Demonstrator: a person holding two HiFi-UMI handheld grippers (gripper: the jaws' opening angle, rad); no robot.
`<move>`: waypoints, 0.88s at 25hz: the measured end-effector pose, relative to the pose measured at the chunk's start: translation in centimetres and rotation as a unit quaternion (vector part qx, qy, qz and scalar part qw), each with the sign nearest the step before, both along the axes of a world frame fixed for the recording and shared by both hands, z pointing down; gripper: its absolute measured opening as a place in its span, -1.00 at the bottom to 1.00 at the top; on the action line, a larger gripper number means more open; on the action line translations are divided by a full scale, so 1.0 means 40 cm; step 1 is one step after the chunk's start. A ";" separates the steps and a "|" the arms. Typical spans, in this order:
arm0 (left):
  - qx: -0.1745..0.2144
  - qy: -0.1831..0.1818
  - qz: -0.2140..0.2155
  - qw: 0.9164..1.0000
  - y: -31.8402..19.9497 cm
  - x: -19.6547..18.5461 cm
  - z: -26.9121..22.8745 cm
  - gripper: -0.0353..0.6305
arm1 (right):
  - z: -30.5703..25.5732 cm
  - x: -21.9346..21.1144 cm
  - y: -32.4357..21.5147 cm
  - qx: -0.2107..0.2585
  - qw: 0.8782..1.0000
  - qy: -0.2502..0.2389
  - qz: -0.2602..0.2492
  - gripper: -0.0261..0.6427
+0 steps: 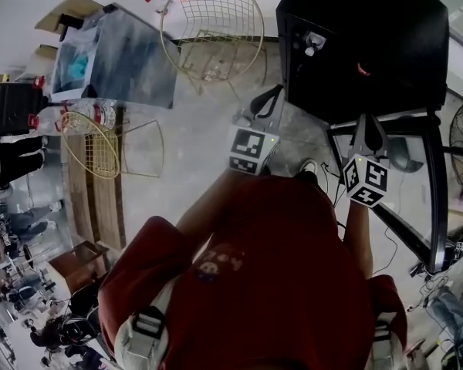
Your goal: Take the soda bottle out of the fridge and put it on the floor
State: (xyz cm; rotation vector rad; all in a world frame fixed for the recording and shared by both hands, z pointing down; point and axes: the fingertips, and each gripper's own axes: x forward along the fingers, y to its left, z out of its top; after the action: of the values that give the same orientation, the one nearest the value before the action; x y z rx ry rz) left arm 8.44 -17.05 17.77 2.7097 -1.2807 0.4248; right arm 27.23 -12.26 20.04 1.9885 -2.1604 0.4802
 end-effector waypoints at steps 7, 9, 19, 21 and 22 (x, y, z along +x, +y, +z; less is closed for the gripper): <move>-0.005 0.005 0.013 1.000 -0.026 -0.004 0.014 -0.89 | 0.020 -0.013 -0.021 -0.008 1.000 0.006 0.017 -0.92; -0.005 0.007 0.011 1.000 -0.034 -0.007 0.014 -0.89 | 0.024 -0.012 -0.026 -0.011 1.000 0.005 0.021 -0.92; -0.008 0.005 0.018 1.000 -0.028 -0.001 0.022 -0.89 | 0.062 -0.018 -0.039 -0.022 0.999 -0.003 0.027 -0.91; -0.008 0.003 0.020 1.000 -0.026 0.007 0.027 -0.89 | 0.073 -0.014 -0.046 -0.024 0.999 -0.004 0.030 -0.91; -0.009 0.003 0.020 1.000 -0.026 0.011 0.029 -0.89 | 0.078 -0.010 -0.050 -0.024 0.999 -0.004 0.033 -0.91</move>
State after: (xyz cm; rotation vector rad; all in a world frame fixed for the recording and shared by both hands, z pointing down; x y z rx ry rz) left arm 8.87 -18.09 18.95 2.7244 -1.2163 0.4290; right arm 26.83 -14.28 23.16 2.0410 -2.0739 0.5446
